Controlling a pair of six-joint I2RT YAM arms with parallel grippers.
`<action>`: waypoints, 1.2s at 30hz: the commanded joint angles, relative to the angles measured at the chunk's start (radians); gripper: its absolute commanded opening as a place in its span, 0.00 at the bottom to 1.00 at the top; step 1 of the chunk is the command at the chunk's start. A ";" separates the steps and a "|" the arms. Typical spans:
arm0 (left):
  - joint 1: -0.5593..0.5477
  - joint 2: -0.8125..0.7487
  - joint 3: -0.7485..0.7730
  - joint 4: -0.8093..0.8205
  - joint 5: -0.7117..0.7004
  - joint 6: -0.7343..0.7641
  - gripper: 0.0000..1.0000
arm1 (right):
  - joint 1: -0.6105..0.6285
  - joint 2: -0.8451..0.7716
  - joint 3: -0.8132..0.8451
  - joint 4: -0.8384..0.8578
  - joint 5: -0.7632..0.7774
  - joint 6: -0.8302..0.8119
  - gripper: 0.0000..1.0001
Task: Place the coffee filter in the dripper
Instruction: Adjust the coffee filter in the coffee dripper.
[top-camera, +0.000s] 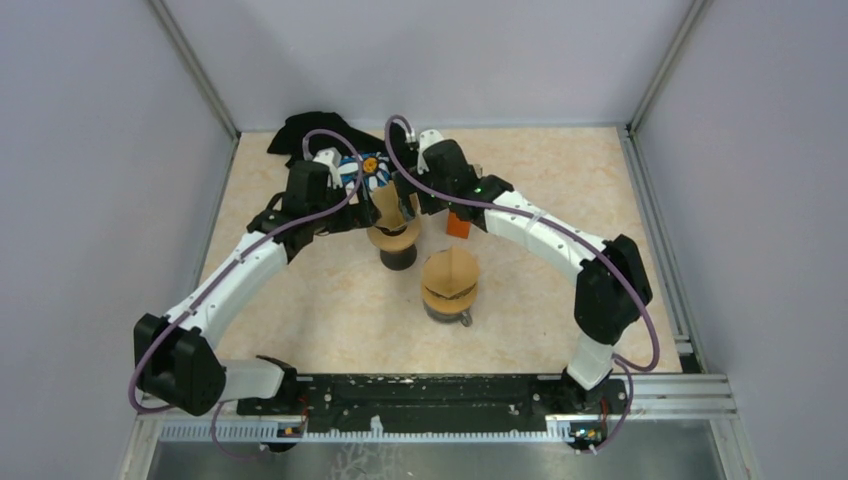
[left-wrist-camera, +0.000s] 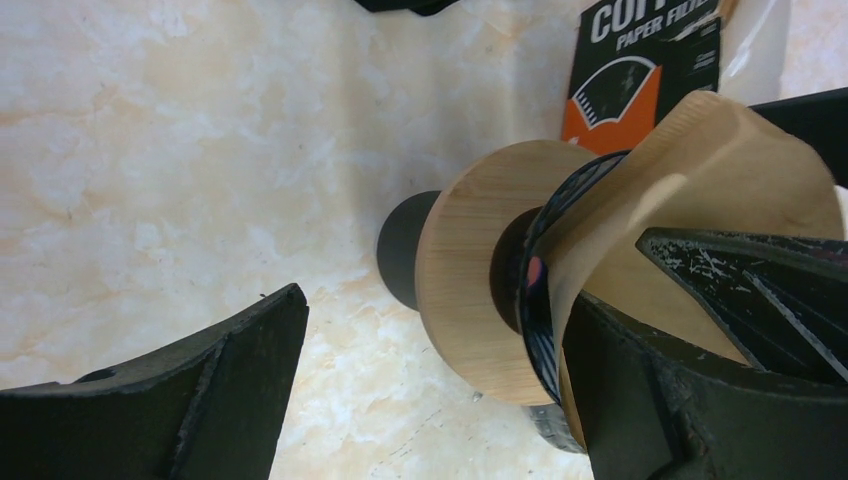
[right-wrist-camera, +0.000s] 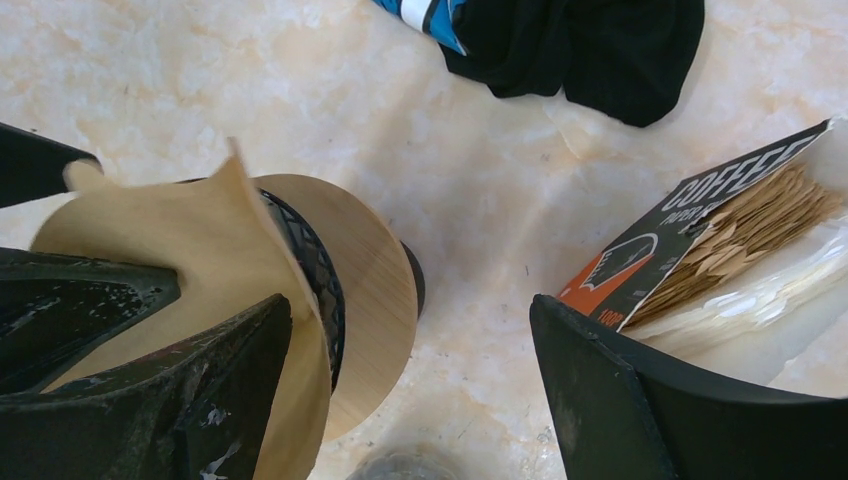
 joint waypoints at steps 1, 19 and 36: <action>0.006 0.014 0.047 -0.059 -0.036 0.034 0.99 | -0.007 0.019 0.043 0.023 0.011 -0.014 0.89; 0.007 0.017 0.083 -0.087 -0.039 0.060 0.99 | -0.007 0.062 0.056 -0.005 -0.001 -0.035 0.89; 0.007 0.071 0.115 -0.004 0.064 0.014 0.99 | -0.007 0.070 0.072 -0.025 -0.014 -0.054 0.88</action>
